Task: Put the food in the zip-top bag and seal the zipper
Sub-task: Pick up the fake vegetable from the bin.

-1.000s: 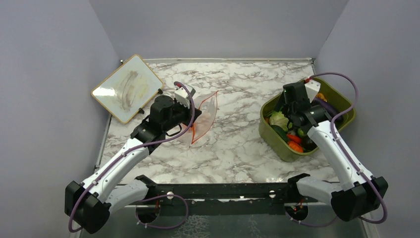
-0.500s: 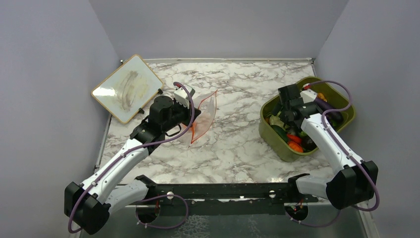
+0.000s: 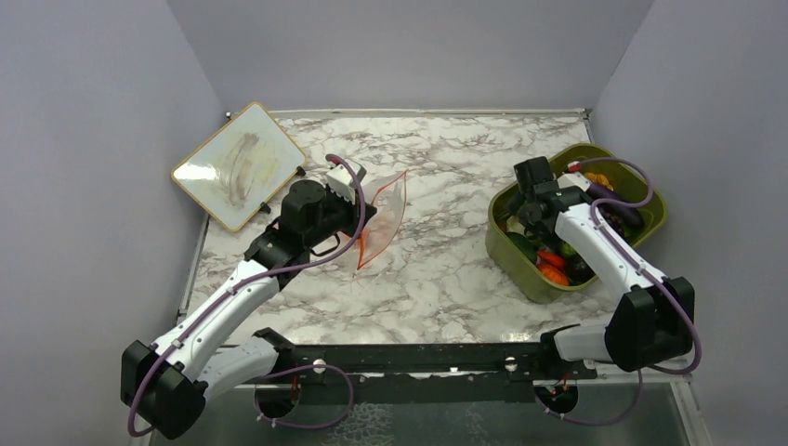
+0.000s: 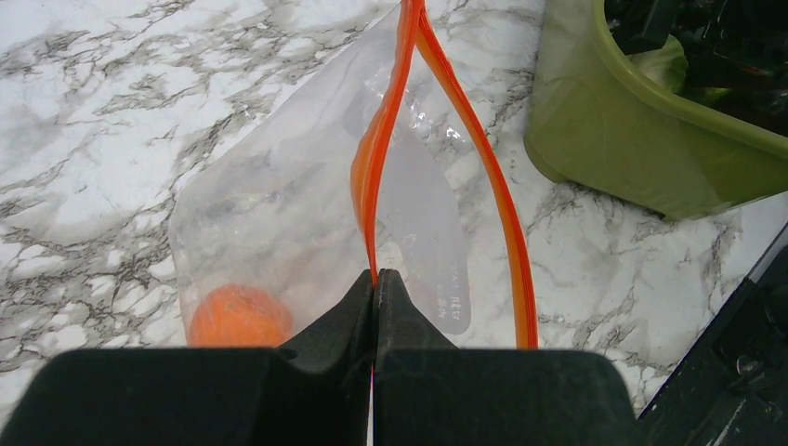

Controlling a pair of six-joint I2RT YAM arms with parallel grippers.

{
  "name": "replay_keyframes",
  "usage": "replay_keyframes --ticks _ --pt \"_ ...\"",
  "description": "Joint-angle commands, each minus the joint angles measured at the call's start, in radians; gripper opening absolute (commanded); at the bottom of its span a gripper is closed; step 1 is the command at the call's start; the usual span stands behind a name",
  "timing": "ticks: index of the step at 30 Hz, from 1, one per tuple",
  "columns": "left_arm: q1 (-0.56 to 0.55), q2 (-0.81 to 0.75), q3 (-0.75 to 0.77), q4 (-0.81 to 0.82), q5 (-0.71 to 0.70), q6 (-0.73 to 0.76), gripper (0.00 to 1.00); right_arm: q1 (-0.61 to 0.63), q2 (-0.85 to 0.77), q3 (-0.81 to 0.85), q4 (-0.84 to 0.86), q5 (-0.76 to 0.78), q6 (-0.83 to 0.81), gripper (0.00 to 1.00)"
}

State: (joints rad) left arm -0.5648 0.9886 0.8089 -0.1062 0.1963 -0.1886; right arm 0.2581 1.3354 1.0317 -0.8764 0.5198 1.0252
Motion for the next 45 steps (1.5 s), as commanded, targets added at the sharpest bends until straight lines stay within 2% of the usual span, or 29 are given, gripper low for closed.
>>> replay_keyframes --ticks 1,7,14,21,25,37,45 --pt "0.000 0.007 -0.001 0.007 0.003 0.007 0.00 -0.010 0.041 -0.029 -0.002 0.027 0.033 0.98" --pt "0.000 -0.016 -0.014 0.015 -0.026 0.012 0.00 -0.011 0.026 -0.023 -0.004 0.072 0.039 0.92" --pt "0.000 -0.013 -0.010 0.013 -0.012 0.012 0.00 -0.012 -0.041 -0.056 0.047 0.092 0.016 0.75" --pt "0.000 -0.016 -0.011 0.016 -0.015 0.010 0.00 -0.011 -0.043 -0.061 0.018 0.099 0.029 0.71" --pt "0.000 -0.015 -0.010 0.013 -0.014 0.011 0.00 -0.011 -0.061 -0.074 0.019 0.100 0.023 0.56" --pt "0.000 -0.019 -0.011 0.014 -0.020 0.014 0.00 -0.011 -0.140 -0.033 -0.022 0.096 -0.025 0.55" --pt "0.000 -0.020 -0.011 0.014 -0.018 0.011 0.00 -0.011 -0.184 0.007 -0.051 0.089 -0.080 0.50"
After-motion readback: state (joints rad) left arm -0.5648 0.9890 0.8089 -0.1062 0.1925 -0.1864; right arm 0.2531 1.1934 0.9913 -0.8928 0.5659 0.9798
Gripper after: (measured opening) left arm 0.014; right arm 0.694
